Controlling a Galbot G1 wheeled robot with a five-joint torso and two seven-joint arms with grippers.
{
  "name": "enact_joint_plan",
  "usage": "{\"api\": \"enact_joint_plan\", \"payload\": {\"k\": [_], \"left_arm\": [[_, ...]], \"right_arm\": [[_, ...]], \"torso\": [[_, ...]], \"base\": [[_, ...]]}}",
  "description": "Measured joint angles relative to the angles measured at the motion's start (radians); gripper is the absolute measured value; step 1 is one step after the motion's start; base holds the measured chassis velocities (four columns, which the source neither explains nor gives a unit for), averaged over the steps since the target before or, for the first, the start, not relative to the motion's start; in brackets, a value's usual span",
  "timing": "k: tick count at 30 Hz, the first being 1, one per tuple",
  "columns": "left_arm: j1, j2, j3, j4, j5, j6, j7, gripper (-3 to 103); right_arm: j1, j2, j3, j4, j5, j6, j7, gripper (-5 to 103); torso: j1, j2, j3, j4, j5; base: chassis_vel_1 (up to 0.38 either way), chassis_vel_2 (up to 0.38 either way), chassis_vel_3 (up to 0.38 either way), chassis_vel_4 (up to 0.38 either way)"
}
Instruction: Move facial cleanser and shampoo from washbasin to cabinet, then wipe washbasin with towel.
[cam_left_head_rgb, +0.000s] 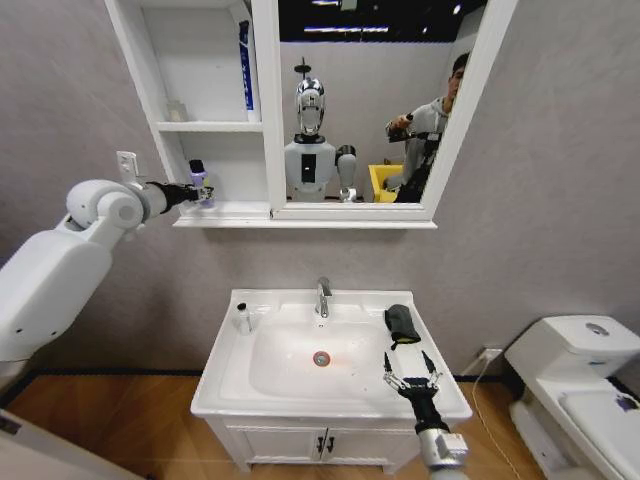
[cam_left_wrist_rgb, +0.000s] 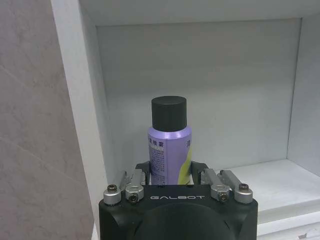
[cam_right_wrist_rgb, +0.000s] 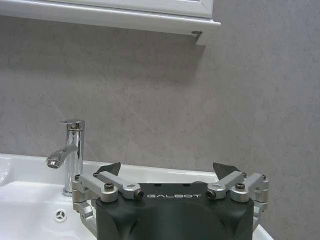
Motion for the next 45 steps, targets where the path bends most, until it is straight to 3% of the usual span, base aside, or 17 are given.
{"api": "enact_joint_plan", "payload": {"k": [6,13,14,18,21,25,26,27,28,29,30,31,32,35,36,40,45], "left_arm": [[0.000,-0.014,0.007,0.011,0.044,-0.011,0.005,42],[0.032,0.010,-0.023,-0.021,0.072,-0.058,0.039,74],[0.032,0.010,-0.023,-0.021,0.072,-0.058,0.039,74],[0.120,0.063,-0.082,-0.111,0.045,-0.069,0.044,85],[0.260,0.139,-0.180,-0.249,0.033,-0.083,0.041,98],[0.400,0.194,-0.281,-0.364,0.032,-0.107,0.020,100],[0.481,0.212,-0.322,-0.419,0.035,-0.124,-0.006,100],[0.565,0.214,-0.340,-0.468,0.064,-0.183,-0.043,100],[0.565,0.214,-0.340,-0.468,0.064,-0.183,-0.043,100],[0.642,0.183,-0.346,-0.496,0.132,-0.295,-0.077,100],[0.694,0.156,-0.353,-0.510,0.177,-0.352,-0.092,100],[0.694,0.156,-0.353,-0.510,0.177,-0.352,-0.092,100],[0.777,0.117,-0.370,-0.526,0.232,-0.400,-0.105,100],[0.960,0.015,-0.392,-0.519,0.372,-0.457,-0.125,100],[0.960,0.015,-0.392,-0.519,0.372,-0.457,-0.125,100],[1.140,-0.172,-0.404,-0.408,0.573,-0.520,-0.085,100],[1.181,-0.262,-0.387,-0.323,0.661,-0.546,-0.048,100]], "right_arm": [[0.003,0.003,-0.004,0.006,-0.001,-0.006,0.000,100],[-0.003,0.001,-0.002,0.003,-0.001,-0.006,0.000,100],[-0.003,0.001,-0.002,0.003,-0.001,-0.006,0.000,100],[-0.002,0.005,-0.006,-0.002,-0.003,-0.006,0.000,100],[0.001,0.007,-0.012,-0.005,-0.007,-0.006,-0.001,100],[0.003,0.011,-0.018,-0.007,-0.010,-0.006,-0.001,100],[0.004,0.014,-0.019,-0.008,-0.012,-0.006,-0.001,100],[-0.001,0.019,-0.018,-0.008,-0.014,-0.004,-0.001,100],[-0.001,0.019,-0.018,-0.008,-0.014,-0.004,-0.001,100],[-0.013,0.024,-0.014,-0.006,-0.016,0.001,-0.001,100],[-0.018,0.026,-0.012,-0.004,-0.017,0.004,-0.001,100],[-0.018,0.026,-0.012,-0.004,-0.017,0.004,-0.001,100],[-0.024,0.027,-0.008,-0.002,-0.018,0.007,0.000,100],[-0.031,0.024,0.001,0.005,-0.015,0.010,0.001,100],[-0.031,0.024,0.001,0.005,-0.015,0.010,0.001,100],[-0.038,0.015,0.016,0.011,-0.003,0.013,0.002,100],[-0.041,0.007,0.023,0.011,0.005,0.015,0.003,100]], "torso": [[0.000,0.000,0.000,-0.0001,0.0000],[0.000,0.000,0.000,-0.0003,0.0001],[0.000,0.000,0.000,-0.0003,0.0001],[0.000,0.000,0.000,-0.0001,-0.0001],[0.000,0.000,0.000,0.0001,-0.0003],[0.000,0.000,0.000,0.0003,0.0001],[0.000,0.000,0.000,0.0008,0.0002],[0.000,0.000,0.000,0.0007,0.0001],[0.000,0.000,0.000,0.0007,0.0001],[0.000,0.000,0.000,0.0002,0.0002],[0.000,0.000,0.000,-0.0005,0.0000],[0.000,0.000,0.000,-0.0005,0.0000],[0.000,0.000,0.000,-0.0006,0.0002],[0.000,0.000,0.000,-0.0004,0.0003],[0.000,0.000,0.000,-0.0004,0.0003],[0.000,0.000,0.000,0.0002,0.0000],[0.000,0.000,0.000,0.0000,0.0000]], "base": [[0.000,0.000,0.000,0.000],[0.000,0.000,0.000,0.000],[0.000,0.000,0.000,0.000],[0.000,0.000,0.000,0.000],[0.000,0.000,0.000,0.000],[0.000,0.000,0.000,0.000],[0.000,0.000,0.000,0.000],[0.000,0.000,0.000,0.000],[0.000,0.000,0.000,0.000],[0.000,0.000,0.000,0.000],[0.000,0.000,0.000,0.000],[0.000,0.000,0.000,0.000],[0.000,0.000,0.000,0.000],[0.000,0.000,0.000,0.000],[0.000,0.000,0.000,0.000],[0.000,0.000,0.000,0.000],[0.000,0.000,0.000,0.000]]}}
